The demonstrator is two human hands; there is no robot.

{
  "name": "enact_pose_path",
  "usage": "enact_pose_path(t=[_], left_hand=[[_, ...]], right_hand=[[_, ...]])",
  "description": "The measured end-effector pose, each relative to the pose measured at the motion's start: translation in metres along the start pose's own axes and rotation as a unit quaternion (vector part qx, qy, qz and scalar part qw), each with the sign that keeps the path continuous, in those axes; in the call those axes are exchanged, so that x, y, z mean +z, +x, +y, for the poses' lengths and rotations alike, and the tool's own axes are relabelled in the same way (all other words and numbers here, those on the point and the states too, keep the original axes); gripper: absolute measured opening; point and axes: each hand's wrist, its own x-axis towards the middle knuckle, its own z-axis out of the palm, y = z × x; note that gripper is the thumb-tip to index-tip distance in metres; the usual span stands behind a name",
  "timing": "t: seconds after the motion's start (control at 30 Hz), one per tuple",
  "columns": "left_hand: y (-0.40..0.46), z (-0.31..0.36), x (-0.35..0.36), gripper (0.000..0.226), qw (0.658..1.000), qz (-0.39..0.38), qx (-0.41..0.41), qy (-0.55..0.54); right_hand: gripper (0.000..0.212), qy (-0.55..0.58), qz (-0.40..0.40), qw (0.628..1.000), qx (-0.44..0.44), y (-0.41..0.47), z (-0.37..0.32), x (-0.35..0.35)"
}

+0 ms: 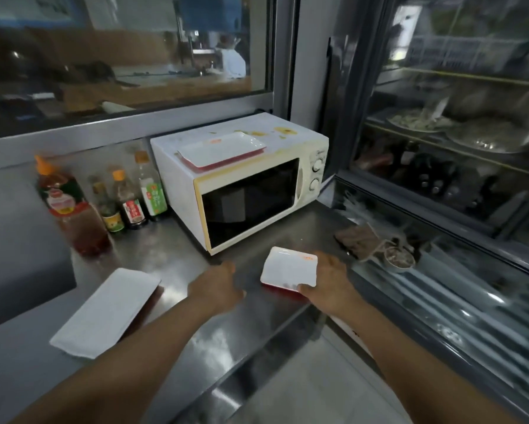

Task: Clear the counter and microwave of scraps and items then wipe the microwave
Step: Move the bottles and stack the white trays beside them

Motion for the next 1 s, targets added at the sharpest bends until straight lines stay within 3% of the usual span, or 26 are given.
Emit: enact_pose_path(t=[0.4, 0.63, 1.0], left_hand=[[0.085, 0.035, 0.066, 0.051, 1.0, -0.018, -0.021, 0.008], [0.137, 0.03, 0.103, 0.051, 0.999, -0.033, -0.027, 0.007], [0.189, 0.022, 0.13, 0.035, 0.999, -0.003, 0.0, -0.05]], right_hand=[[0.067, 0.04, -0.011, 0.994, 0.102, 0.042, 0.092, 0.025], [0.085, 0.099, -0.024, 0.983, 0.15, 0.076, 0.113, 0.062], [0.05, 0.081, 0.046, 0.967, 0.238, 0.104, 0.115, 0.087]])
